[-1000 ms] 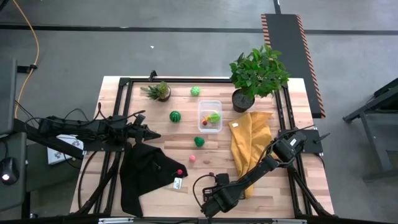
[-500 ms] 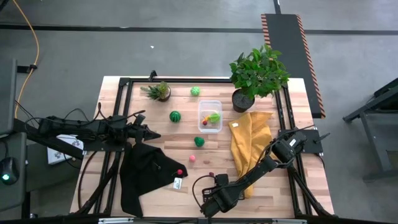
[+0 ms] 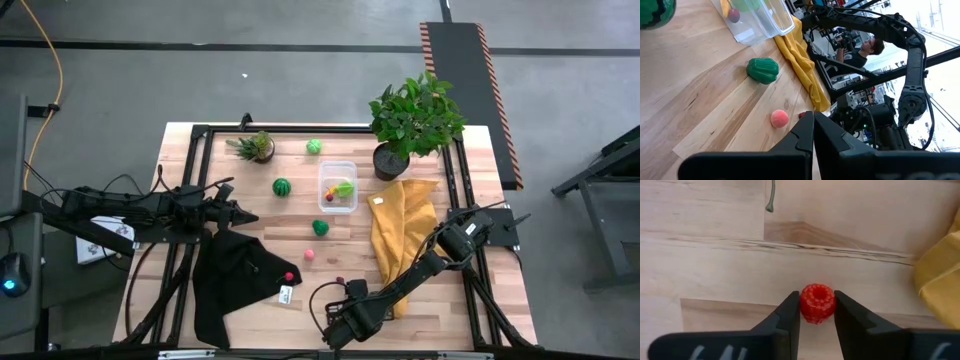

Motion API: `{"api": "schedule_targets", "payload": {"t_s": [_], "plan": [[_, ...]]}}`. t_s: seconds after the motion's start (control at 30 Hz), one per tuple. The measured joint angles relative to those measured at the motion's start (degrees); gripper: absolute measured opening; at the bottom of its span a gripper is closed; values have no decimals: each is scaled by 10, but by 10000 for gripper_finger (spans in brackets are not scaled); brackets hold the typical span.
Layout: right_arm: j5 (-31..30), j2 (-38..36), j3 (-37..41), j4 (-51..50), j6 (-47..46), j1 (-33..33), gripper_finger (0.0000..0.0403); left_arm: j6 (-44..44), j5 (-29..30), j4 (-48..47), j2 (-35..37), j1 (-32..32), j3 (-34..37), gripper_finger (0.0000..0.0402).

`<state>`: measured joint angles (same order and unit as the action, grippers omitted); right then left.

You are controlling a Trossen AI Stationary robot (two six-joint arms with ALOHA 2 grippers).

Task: Pick and placing Produce into tupperware
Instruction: Put the raspberry into the transparent bin

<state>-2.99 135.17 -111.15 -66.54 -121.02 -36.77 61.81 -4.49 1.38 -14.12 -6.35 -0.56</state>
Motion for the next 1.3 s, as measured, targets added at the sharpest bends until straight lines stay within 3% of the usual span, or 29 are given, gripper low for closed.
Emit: {"api": "schedule_targets", "payload": {"t_s": [0.57,1.3], "plan": [[-9,-5,-18,-17,19,0,84,0,0,0,0,0,0,1],[-93,-6,-165,-155,103,1,84,0,0,0,0,0,0,1]]}}
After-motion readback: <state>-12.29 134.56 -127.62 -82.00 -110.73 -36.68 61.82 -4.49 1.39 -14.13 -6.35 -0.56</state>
